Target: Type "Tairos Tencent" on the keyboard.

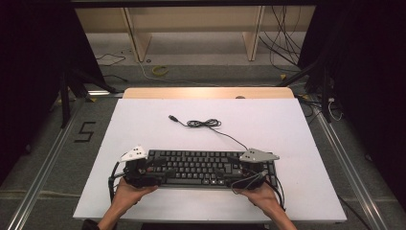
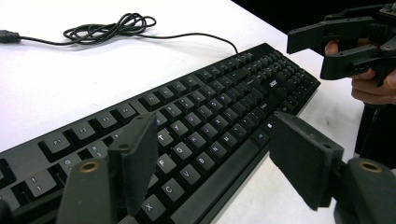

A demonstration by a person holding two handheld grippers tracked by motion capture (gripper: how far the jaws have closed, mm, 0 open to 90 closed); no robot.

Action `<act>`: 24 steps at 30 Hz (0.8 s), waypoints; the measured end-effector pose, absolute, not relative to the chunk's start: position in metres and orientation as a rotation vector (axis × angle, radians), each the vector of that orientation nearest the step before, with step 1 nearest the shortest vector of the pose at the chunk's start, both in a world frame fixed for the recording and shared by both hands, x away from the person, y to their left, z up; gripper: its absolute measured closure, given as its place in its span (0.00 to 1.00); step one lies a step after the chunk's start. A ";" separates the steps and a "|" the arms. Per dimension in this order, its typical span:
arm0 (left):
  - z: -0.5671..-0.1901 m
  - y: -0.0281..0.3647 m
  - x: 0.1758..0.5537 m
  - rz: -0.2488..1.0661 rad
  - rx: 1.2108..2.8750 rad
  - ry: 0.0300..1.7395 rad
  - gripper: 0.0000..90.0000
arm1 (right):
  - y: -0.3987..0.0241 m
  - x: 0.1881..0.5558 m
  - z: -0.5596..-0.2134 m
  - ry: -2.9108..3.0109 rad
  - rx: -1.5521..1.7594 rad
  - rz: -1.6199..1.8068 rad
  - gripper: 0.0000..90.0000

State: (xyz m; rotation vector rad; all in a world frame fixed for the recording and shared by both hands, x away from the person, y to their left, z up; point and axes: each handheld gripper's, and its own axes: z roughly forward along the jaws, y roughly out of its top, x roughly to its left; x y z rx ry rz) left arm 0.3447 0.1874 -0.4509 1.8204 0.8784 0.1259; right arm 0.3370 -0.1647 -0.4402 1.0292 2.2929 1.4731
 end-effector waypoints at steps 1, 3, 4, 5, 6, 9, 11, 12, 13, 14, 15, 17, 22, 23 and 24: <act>-0.451 0.187 0.344 0.124 1.819 0.877 0.35 | -0.166 0.336 -0.440 2.291 1.029 1.474 0.37; -0.452 0.187 0.342 0.126 1.820 0.872 0.34 | -0.168 0.334 -0.440 2.286 1.030 1.479 0.37; -0.452 0.188 0.342 0.129 1.822 0.870 0.34 | -0.169 0.333 -0.440 2.282 1.029 1.483 0.37; -0.452 0.188 0.341 0.130 1.824 0.867 0.33 | -0.170 0.332 -0.440 2.278 1.029 1.484 0.37; -0.452 0.188 0.341 0.130 1.822 0.867 0.33 | -0.171 0.331 -0.440 2.275 1.027 1.483 0.37; -0.453 0.189 0.338 0.129 1.816 0.869 0.33 | -0.175 0.329 -0.441 2.265 1.030 1.488 0.37; -0.453 0.189 0.337 0.131 1.816 0.866 0.32 | -0.178 0.328 -0.442 2.258 1.030 1.488 0.37; -0.453 0.190 0.336 0.134 1.812 0.867 0.32 | -0.179 0.327 -0.442 2.255 1.035 1.488 0.37; -0.453 0.190 0.336 0.136 1.815 0.863 0.32 | -0.180 0.326 -0.443 2.252 1.039 1.492 0.37; -0.453 0.191 0.335 0.136 1.815 0.863 0.32 | -0.182 0.325 -0.443 2.248 1.041 1.494 0.37; -0.453 0.191 0.334 0.137 1.812 0.864 0.32 | -0.183 0.324 -0.443 2.245 1.039 1.495 0.37; -0.454 0.192 0.333 0.132 1.811 0.865 0.31 | -0.186 0.321 -0.444 2.244 1.039 1.493 0.37; -0.454 0.195 0.330 0.138 1.802 0.868 0.31 | -0.194 0.316 -0.447 2.231 1.044 1.487 0.37; -0.455 0.196 0.329 0.139 1.803 0.868 0.31 | -0.195 0.315 -0.448 2.228 1.050 1.485 0.37; -0.455 0.196 0.328 0.141 1.802 0.868 0.31 | -0.197 0.314 -0.448 2.225 1.051 1.484 0.37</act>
